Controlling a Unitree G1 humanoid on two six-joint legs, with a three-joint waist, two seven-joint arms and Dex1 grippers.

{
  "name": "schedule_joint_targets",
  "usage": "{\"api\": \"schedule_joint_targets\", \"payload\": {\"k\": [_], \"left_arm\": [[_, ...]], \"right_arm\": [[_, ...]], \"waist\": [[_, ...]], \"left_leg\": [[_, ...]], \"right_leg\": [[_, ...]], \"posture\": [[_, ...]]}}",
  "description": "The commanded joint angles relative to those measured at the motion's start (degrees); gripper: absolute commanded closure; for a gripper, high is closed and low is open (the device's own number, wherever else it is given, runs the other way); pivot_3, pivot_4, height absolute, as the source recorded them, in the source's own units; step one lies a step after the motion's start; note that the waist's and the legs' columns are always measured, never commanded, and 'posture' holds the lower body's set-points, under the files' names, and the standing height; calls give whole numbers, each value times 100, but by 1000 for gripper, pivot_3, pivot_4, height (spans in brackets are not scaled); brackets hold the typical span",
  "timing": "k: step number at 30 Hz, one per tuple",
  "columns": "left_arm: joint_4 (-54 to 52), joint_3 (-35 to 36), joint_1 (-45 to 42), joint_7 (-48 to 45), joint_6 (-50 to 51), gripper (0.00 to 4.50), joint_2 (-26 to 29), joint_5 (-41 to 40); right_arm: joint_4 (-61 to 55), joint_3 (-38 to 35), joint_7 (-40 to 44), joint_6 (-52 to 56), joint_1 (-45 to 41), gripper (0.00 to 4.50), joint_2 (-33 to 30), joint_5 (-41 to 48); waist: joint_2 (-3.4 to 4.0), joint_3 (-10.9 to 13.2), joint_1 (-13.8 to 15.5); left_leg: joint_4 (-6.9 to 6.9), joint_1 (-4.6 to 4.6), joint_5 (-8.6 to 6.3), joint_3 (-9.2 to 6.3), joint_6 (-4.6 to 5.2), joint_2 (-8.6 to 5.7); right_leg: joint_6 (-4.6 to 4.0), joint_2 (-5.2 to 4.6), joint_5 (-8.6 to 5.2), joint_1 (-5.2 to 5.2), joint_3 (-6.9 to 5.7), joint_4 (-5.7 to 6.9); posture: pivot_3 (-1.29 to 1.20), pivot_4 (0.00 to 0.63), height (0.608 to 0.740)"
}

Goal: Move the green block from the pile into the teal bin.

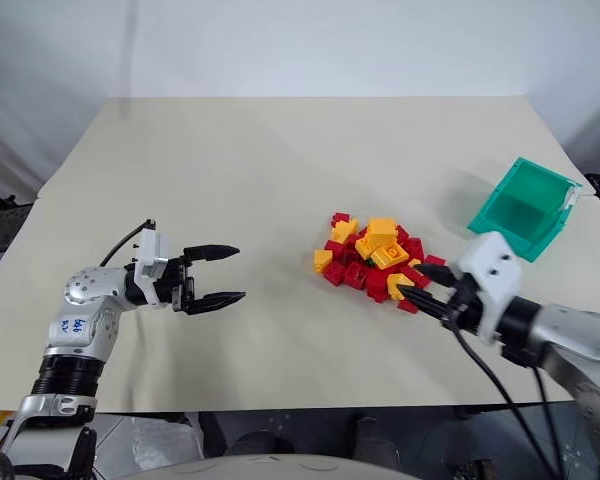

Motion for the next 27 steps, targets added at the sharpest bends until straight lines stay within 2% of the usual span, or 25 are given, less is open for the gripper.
{"api": "schedule_joint_targets", "payload": {"k": [1,3,7,12,16,19,27], "left_arm": [[-152,-5,-64,-110,-118,0,-51,-142],[-146,-23,-100,-120,-199,0,-136,-151],[-172,-46,-179,-73,-303,0,-292,-142],[-216,-145,-94,42,-451,0,-436,-41],[-395,-193,51,182,-406,0,-511,-68],[-461,-224,117,243,-418,0,-553,-61],[-322,-262,24,299,-501,0,-589,-58]], "right_arm": [[-66,903,-216,142,-441,3864,321,-18],[193,1479,-278,129,-722,4480,536,-261],[1132,2164,-400,-133,-1553,4480,1221,-713],[2454,2376,-375,-890,-2074,4480,1785,-1356],[3391,2303,-418,-1512,-2321,4480,2008,-1853],[4144,1947,-591,-2028,-2569,4480,2032,-2160],[4370,1308,-467,-2412,-2489,4480,1868,-2226]], "waist": [[0,0,0],[0,0,6],[-2,1,-10],[-2,2,-5],[-2,2,-25],[-2,2,-56],[-1,2,-140]], "left_leg": [[0,-1,0,0,0,-1],[3,-1,0,0,0,-1],[32,-13,-3,4,6,-4],[37,-12,-4,3,7,-3],[34,-16,-4,8,7,-4],[34,-16,-4,10,7,-4],[32,-16,-4,9,6,0]], "right_leg": [[0,0,0,0,0,-1],[0,3,0,0,-1,1],[0,3,0,-1,-1,10],[2,4,1,0,-2,18],[2,5,1,-3,-4,16],[2,5,1,-2,-4,16],[2,5,1,-2,-4,16]], "posture": [[0,150,740],[0,150,740],[0,150,740],[0,150,740],[0,150,740],[0,150,740],[0,150,740]]}}
